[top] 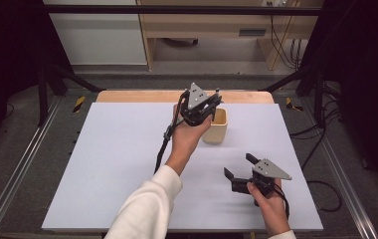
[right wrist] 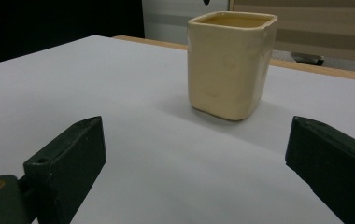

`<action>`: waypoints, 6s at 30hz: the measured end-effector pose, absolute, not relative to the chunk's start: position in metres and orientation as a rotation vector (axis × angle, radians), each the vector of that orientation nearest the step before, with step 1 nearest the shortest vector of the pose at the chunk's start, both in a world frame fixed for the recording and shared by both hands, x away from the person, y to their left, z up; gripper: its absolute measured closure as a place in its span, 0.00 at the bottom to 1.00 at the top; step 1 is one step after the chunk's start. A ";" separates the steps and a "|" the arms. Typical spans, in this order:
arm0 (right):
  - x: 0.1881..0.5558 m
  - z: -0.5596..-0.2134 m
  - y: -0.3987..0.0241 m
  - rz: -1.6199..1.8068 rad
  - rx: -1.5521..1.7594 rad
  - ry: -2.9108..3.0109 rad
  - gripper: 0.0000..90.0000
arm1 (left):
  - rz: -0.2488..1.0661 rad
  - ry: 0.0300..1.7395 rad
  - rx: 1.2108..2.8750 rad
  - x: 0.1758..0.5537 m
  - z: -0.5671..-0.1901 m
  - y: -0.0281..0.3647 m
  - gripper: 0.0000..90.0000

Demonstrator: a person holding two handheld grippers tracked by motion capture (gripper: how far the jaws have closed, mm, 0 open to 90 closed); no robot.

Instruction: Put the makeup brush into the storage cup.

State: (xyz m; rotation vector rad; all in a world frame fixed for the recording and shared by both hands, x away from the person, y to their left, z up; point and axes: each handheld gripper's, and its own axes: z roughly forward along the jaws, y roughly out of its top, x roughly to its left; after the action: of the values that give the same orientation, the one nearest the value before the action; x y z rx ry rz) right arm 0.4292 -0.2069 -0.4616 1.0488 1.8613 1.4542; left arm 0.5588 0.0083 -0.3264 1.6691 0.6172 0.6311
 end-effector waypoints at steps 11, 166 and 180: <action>0.429 -0.462 -0.206 1.445 1.046 1.869 0.06 | 0.653 0.621 1.675 0.566 -0.330 0.009 0.92; 0.428 -0.461 -0.200 1.412 0.995 1.899 0.04 | 0.516 0.581 1.687 0.494 -0.397 0.131 0.02; 0.428 -0.461 -0.201 1.400 0.982 1.888 0.04 | 0.553 0.607 1.650 0.477 -0.398 0.166 0.01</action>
State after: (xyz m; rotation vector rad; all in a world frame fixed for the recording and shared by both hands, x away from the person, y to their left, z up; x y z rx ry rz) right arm 0.4279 -0.2015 -0.4606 0.9817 1.8883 1.4001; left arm 0.4773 0.1664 -0.3982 1.6498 0.6066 0.5534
